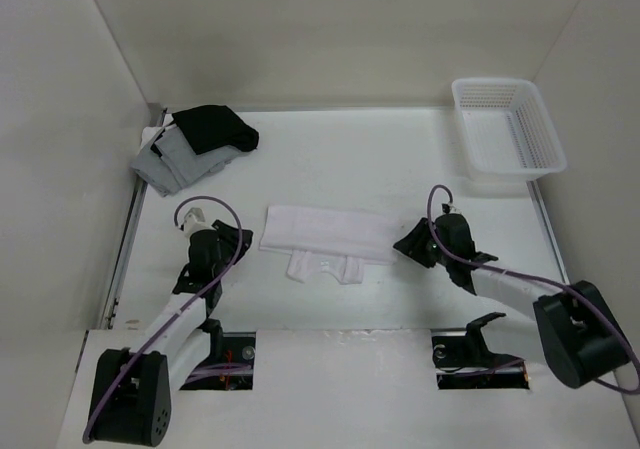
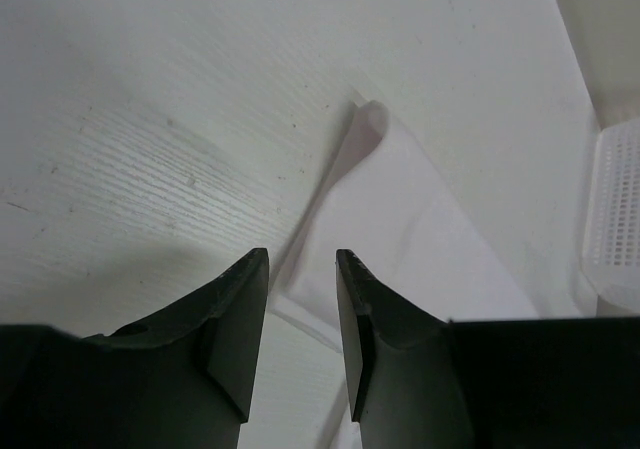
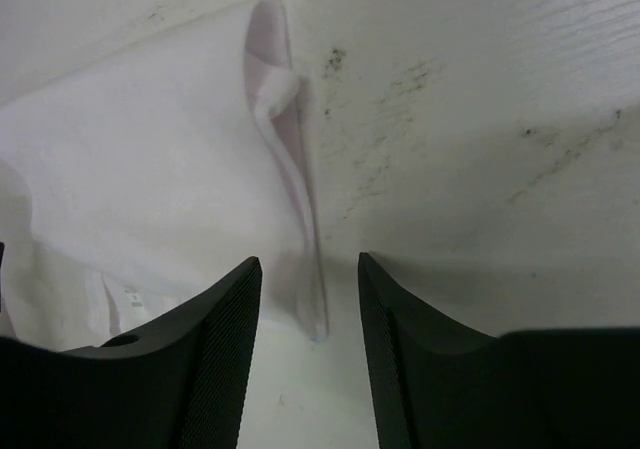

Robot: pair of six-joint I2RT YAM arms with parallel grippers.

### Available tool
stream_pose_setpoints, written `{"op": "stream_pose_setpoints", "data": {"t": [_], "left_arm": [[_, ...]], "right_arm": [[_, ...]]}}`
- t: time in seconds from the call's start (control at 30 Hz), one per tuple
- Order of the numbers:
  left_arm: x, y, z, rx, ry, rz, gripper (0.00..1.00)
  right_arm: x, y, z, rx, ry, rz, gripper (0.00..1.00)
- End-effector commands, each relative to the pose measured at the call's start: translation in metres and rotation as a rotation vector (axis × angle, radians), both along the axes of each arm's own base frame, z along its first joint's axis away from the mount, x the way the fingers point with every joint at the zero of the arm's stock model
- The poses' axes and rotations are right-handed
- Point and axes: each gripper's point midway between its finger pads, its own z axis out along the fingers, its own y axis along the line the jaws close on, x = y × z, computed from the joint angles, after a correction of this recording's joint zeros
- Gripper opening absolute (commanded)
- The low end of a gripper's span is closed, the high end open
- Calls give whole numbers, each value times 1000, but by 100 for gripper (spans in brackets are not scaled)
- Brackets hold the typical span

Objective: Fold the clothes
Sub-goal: Fold the tank top

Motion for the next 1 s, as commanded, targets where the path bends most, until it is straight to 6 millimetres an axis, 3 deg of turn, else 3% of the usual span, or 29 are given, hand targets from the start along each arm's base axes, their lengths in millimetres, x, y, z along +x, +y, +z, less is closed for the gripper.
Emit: {"op": "stream_pose_setpoints", "data": {"t": [0.0,0.07,0.2,0.3,0.4,0.6,0.67,0.83,0.97], "left_arm": [[11,-5,14,10,-39,-24,32],[13,-10,17,5,-47,-38,32],[19,-20,24,1,-65,-68,32],[20,-30,28,-1,-76,-94,31],[20,-39,32,-9,-84,-119,31],[16,-63,42,-39,-98,-179,31],[15,-70,46,-44,-108,-196,31],[10,-86,57,-65,-134,-239,31],[6,-90,63,-90,-156,-250,31]], "right_arm": [[24,12,13,77,-54,23,47],[28,18,8,121,-38,24,41],[37,31,2,232,-19,21,16],[51,17,14,272,-69,-52,2],[55,-5,33,253,-131,-123,0],[51,-45,75,34,-211,-194,0],[53,-46,95,-41,-240,-185,0],[57,-19,127,-188,-262,-90,0],[57,27,136,-279,-235,15,0]]}}
